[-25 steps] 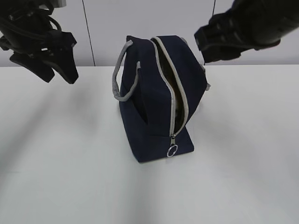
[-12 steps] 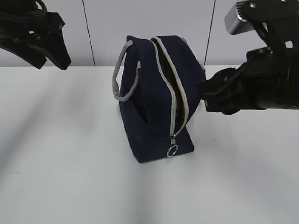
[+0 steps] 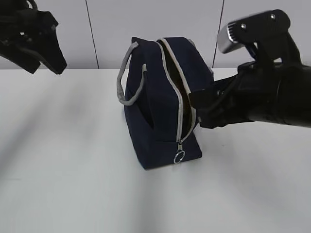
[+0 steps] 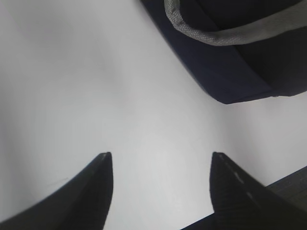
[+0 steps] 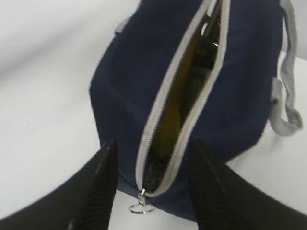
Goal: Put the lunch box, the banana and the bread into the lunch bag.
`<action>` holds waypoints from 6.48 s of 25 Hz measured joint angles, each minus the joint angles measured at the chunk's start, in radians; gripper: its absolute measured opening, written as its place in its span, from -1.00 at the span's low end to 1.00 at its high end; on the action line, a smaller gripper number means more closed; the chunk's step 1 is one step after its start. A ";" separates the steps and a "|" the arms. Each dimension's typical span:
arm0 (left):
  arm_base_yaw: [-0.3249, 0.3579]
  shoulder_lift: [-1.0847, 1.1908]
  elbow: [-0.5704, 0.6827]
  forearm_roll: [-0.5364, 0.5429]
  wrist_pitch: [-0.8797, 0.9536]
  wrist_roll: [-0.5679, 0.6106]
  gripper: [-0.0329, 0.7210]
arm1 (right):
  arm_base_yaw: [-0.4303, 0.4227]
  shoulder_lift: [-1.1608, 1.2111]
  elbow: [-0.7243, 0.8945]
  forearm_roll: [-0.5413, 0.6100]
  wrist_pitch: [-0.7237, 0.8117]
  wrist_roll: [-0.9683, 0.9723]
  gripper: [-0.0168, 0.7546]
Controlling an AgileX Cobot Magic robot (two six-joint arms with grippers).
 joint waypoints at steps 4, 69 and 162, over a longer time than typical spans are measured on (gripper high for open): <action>0.000 -0.019 0.000 0.000 0.002 0.000 0.36 | 0.000 0.008 0.136 -0.017 -0.267 0.000 0.00; 0.000 -0.020 0.000 -0.024 0.002 -0.014 0.31 | 0.000 0.694 0.228 0.044 -1.024 0.026 0.34; -0.039 -0.020 0.000 -0.058 0.002 -0.012 0.22 | 0.000 0.279 -0.228 0.010 -0.233 -0.015 -0.96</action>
